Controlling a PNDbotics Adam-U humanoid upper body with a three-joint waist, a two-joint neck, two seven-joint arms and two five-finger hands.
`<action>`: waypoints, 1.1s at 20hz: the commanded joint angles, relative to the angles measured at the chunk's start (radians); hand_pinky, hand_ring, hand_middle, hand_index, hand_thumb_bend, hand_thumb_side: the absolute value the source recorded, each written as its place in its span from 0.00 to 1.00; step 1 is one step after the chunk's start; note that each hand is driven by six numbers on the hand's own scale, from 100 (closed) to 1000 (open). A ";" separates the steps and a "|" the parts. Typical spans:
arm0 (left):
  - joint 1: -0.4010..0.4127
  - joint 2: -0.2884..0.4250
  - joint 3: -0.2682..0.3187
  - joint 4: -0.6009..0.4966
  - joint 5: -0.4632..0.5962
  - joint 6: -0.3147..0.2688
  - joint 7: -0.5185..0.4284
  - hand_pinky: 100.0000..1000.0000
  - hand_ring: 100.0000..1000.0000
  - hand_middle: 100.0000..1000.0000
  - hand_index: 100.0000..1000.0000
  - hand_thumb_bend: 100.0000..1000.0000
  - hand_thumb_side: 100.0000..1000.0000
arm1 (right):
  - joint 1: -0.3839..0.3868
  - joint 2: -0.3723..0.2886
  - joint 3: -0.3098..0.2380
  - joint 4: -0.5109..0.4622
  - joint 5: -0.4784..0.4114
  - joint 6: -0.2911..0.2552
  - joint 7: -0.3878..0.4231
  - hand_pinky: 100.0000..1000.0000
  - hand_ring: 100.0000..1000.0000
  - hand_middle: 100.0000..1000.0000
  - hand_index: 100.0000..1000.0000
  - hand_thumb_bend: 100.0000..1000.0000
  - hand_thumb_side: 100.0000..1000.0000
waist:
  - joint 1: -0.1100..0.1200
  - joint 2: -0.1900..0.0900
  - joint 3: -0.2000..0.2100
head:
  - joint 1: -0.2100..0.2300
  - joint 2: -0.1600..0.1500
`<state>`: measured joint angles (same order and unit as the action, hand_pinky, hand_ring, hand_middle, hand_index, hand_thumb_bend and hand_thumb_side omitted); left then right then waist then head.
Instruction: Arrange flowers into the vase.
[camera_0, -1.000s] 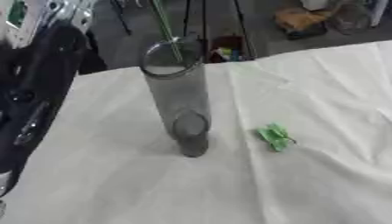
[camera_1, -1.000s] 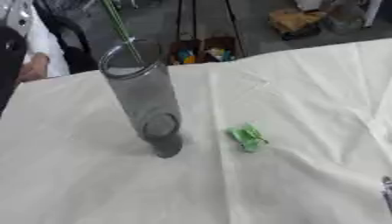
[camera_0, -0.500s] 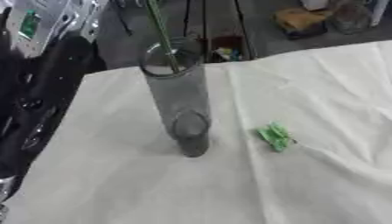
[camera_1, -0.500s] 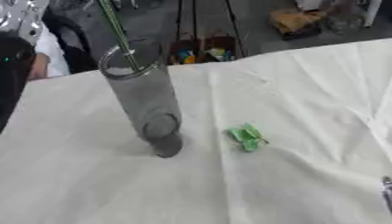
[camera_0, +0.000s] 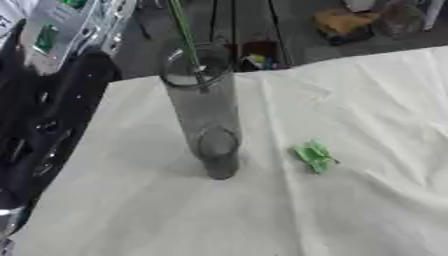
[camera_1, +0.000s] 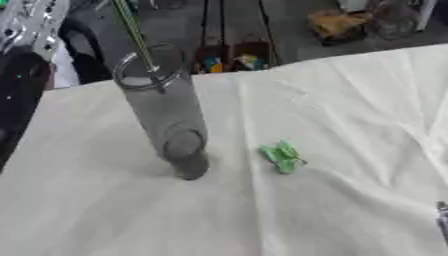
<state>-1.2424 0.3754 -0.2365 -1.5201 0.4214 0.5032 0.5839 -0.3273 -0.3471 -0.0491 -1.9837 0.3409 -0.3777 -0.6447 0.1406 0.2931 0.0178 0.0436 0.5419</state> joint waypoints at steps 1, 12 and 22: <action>-0.013 0.007 0.002 -0.002 -0.008 0.092 0.093 0.00 0.00 0.00 0.00 0.00 0.19 | -0.016 -0.004 -0.001 -0.016 -0.004 0.000 -0.002 0.60 0.61 0.42 0.65 0.00 0.93 | -0.010 -0.017 -0.001 | 0.003 -0.013; 0.012 -0.005 -0.010 0.008 -0.020 0.092 0.102 0.00 0.00 0.00 0.00 0.00 0.19 | -0.019 -0.002 -0.003 -0.016 -0.004 -0.001 -0.004 0.60 0.61 0.42 0.65 0.00 0.92 | -0.014 -0.014 -0.004 | 0.003 -0.021; 0.031 -0.018 -0.024 0.009 -0.036 0.095 0.099 0.00 0.00 0.00 0.00 0.00 0.18 | -0.021 0.000 -0.003 -0.016 -0.003 0.000 -0.005 0.60 0.61 0.42 0.65 0.00 0.93 | -0.016 -0.006 -0.006 | 0.003 -0.027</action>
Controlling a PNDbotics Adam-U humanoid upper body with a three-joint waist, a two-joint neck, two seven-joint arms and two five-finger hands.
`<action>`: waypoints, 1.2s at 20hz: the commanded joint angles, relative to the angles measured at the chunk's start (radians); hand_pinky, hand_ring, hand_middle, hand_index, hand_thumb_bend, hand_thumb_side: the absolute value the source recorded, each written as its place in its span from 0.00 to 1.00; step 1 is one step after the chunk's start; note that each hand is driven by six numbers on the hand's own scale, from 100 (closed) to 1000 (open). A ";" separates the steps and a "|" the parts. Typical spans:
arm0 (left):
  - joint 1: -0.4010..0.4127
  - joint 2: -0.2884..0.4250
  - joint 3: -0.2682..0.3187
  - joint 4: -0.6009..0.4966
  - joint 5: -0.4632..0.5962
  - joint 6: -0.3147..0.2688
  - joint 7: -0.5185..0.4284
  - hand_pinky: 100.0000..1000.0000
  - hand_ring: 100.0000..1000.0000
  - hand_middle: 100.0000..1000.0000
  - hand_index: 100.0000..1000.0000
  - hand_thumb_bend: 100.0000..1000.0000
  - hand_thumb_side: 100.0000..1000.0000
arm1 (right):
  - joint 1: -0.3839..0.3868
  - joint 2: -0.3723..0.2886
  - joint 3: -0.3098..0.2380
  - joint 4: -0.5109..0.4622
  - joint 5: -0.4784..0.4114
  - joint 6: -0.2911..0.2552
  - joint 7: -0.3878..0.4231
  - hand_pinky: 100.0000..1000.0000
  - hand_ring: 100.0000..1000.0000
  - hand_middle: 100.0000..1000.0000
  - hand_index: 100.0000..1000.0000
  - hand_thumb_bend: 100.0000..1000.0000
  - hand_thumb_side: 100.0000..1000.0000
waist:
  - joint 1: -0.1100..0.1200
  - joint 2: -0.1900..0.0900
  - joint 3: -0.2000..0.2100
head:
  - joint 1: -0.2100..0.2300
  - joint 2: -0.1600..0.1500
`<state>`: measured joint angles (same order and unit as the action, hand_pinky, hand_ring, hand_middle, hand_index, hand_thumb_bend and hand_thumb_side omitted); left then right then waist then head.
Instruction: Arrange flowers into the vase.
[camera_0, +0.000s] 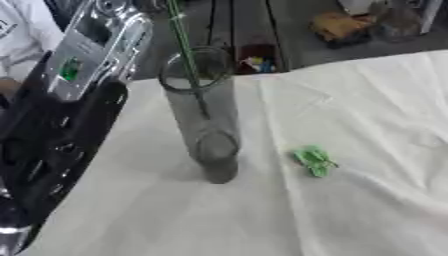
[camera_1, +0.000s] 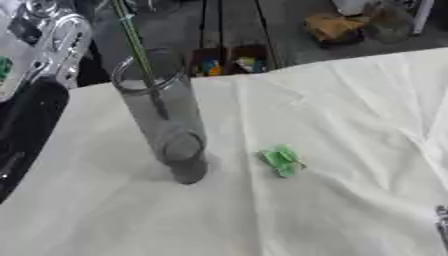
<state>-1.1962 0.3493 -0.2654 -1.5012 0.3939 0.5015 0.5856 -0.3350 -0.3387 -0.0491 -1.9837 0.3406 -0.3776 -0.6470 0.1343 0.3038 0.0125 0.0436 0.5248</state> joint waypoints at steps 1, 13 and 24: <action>-0.014 0.007 0.004 -0.010 -0.009 0.097 0.097 0.00 0.00 0.00 0.00 0.00 0.18 | -0.014 -0.008 -0.003 -0.016 -0.003 0.000 -0.002 0.61 0.61 0.42 0.65 0.00 0.93 | -0.010 -0.016 -0.001 | 0.002 -0.011; 0.006 0.008 -0.008 -0.007 -0.051 0.101 0.079 0.00 0.00 0.00 0.00 0.00 0.56 | -0.015 -0.007 -0.004 -0.016 -0.003 0.002 -0.003 0.61 0.61 0.42 0.65 0.00 0.93 | -0.011 -0.013 -0.001 | -0.001 -0.022; 0.020 0.010 -0.015 -0.008 -0.078 0.102 0.066 0.00 0.00 0.00 0.03 0.00 0.73 | -0.014 -0.006 -0.004 -0.016 -0.003 0.006 -0.002 0.61 0.62 0.42 0.65 0.00 0.93 | -0.012 -0.009 0.001 | -0.002 -0.025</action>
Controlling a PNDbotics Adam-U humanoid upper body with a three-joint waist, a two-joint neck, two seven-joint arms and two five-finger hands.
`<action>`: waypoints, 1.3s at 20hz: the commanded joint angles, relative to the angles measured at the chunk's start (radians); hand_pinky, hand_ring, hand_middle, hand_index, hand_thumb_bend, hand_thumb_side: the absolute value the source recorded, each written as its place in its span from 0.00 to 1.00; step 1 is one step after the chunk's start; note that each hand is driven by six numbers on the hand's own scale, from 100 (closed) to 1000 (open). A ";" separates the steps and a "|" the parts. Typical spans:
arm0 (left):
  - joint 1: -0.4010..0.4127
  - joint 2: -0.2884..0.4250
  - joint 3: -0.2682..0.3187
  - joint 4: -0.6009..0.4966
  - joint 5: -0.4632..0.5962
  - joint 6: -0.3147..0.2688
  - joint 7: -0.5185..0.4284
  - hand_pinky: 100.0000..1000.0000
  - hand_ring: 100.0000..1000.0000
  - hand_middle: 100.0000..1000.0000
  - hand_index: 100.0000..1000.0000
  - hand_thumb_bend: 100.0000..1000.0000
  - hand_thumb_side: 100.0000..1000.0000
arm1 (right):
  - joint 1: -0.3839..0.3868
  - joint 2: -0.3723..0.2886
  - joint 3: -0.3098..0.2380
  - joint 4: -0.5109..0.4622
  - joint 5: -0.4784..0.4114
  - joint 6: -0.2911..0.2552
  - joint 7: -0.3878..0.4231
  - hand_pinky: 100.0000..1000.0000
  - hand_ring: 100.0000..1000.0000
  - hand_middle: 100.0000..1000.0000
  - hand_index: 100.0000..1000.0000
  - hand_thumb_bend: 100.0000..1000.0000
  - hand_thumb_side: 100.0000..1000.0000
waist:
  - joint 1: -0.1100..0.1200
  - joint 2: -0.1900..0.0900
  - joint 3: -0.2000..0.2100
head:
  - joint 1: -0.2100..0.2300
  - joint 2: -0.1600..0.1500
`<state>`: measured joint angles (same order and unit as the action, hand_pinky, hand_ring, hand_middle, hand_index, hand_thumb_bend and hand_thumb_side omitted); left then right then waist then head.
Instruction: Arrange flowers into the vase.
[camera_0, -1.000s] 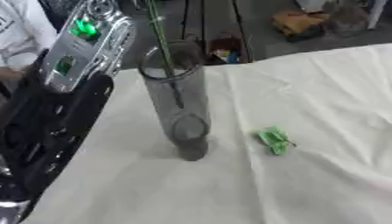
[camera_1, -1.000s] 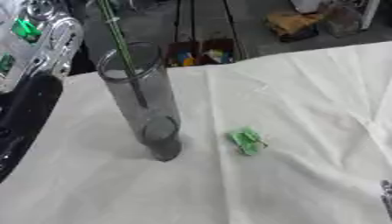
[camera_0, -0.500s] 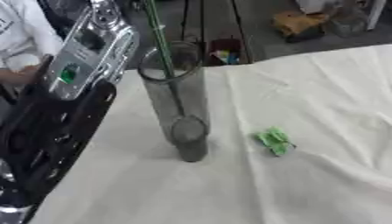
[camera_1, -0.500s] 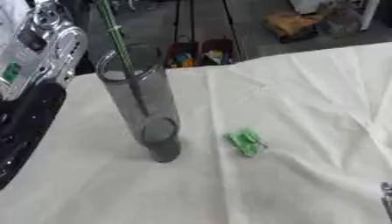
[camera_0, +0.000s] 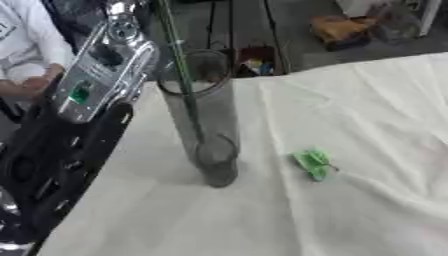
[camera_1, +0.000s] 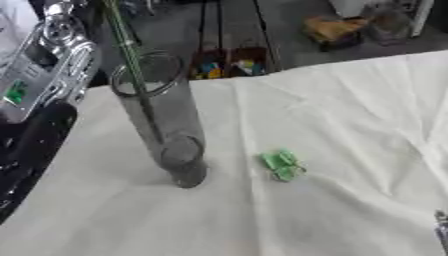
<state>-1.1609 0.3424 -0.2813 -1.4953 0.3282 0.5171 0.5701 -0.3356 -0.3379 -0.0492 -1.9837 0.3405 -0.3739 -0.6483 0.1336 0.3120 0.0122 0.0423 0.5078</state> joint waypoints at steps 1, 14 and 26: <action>-0.014 0.018 0.000 -0.014 -0.016 0.085 0.081 0.00 0.00 0.00 0.03 0.00 0.76 | -0.014 -0.007 -0.004 -0.016 -0.003 0.002 -0.001 0.61 0.62 0.42 0.65 0.00 0.93 | -0.011 -0.017 0.002 | 0.000 -0.008; -0.002 0.027 -0.005 -0.046 -0.083 0.041 0.092 0.00 0.04 0.03 0.03 0.00 0.86 | -0.014 -0.006 -0.004 -0.016 -0.004 0.004 -0.003 0.61 0.62 0.41 0.65 0.00 0.93 | -0.011 -0.013 0.005 | -0.004 -0.013; 0.014 0.046 -0.017 -0.072 -0.224 0.006 0.048 0.00 0.20 0.16 0.07 0.00 0.96 | -0.015 -0.005 -0.004 -0.016 -0.008 0.007 -0.002 0.62 0.62 0.41 0.65 0.00 0.93 | -0.011 -0.011 0.009 | -0.010 -0.018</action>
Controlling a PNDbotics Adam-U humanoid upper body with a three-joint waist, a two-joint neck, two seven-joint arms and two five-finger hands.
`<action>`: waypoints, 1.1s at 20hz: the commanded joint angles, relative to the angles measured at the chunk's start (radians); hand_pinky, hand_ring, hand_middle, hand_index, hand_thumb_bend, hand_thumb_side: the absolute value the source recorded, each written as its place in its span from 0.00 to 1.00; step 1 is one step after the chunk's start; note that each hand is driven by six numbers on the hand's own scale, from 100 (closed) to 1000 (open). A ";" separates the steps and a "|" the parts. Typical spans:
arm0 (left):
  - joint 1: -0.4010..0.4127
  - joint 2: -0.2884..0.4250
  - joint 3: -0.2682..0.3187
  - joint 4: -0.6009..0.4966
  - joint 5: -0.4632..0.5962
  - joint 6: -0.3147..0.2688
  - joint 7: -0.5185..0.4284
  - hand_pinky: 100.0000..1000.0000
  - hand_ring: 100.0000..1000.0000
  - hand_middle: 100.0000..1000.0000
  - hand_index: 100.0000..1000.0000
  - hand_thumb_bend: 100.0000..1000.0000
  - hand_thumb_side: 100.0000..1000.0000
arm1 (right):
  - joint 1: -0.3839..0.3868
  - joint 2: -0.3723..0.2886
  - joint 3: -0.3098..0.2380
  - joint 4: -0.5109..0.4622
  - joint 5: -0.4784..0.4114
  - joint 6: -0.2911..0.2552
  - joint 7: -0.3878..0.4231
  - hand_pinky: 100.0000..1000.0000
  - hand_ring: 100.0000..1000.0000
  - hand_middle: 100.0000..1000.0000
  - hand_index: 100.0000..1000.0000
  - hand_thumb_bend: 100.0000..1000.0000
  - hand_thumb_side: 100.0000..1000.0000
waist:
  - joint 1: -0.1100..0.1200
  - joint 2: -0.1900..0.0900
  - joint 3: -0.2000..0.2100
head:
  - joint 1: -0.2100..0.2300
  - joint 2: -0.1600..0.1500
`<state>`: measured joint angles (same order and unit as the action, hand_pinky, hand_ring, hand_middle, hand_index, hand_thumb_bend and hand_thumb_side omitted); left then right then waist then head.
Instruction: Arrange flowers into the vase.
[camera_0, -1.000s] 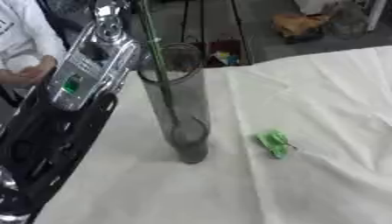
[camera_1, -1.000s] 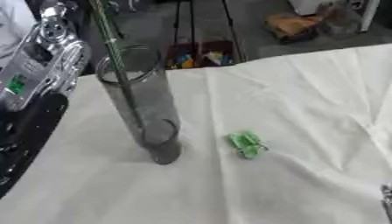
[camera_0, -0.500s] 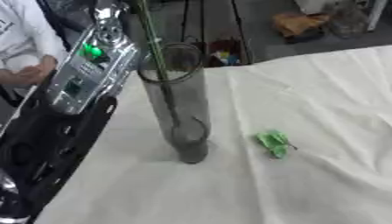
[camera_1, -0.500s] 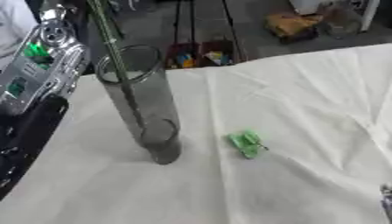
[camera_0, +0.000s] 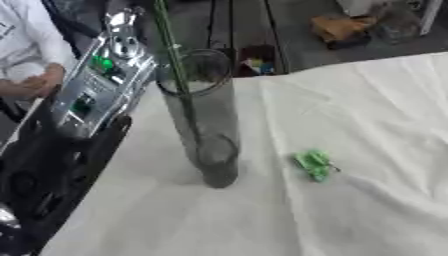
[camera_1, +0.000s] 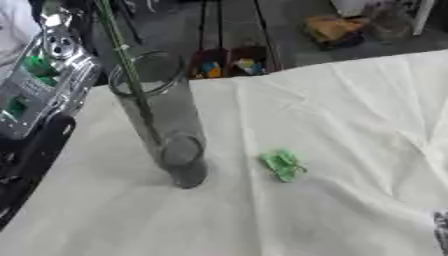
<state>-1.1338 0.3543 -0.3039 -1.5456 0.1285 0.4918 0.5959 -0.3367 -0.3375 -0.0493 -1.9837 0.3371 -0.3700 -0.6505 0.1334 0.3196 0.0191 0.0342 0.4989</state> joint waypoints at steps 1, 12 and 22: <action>-0.013 0.034 0.005 -0.023 -0.029 0.032 0.016 0.00 0.21 0.18 0.09 0.00 0.98 | -0.014 -0.006 -0.004 -0.016 -0.005 0.003 0.001 0.62 0.62 0.41 0.65 0.00 0.93 | -0.010 -0.018 0.002 | -0.002 -0.010; -0.002 0.045 -0.004 -0.036 -0.051 0.035 -0.077 0.18 0.41 0.37 0.31 0.00 1.00 | -0.013 -0.005 -0.005 -0.016 -0.005 0.006 -0.001 0.62 0.62 0.41 0.65 0.00 0.94 | -0.009 -0.021 0.001 | -0.004 -0.017; 0.017 0.079 -0.017 -0.063 -0.125 0.035 -0.164 0.25 0.48 0.46 0.41 0.00 0.96 | -0.011 -0.006 -0.006 -0.016 -0.004 0.008 -0.001 0.62 0.62 0.41 0.65 0.00 0.94 | -0.005 -0.020 0.003 | -0.008 -0.016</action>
<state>-1.1035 0.3989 -0.3260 -1.5881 0.0185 0.5273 0.4448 -0.3391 -0.3373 -0.0495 -1.9837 0.3339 -0.3635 -0.6502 0.1342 0.3196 0.0198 0.0286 0.4905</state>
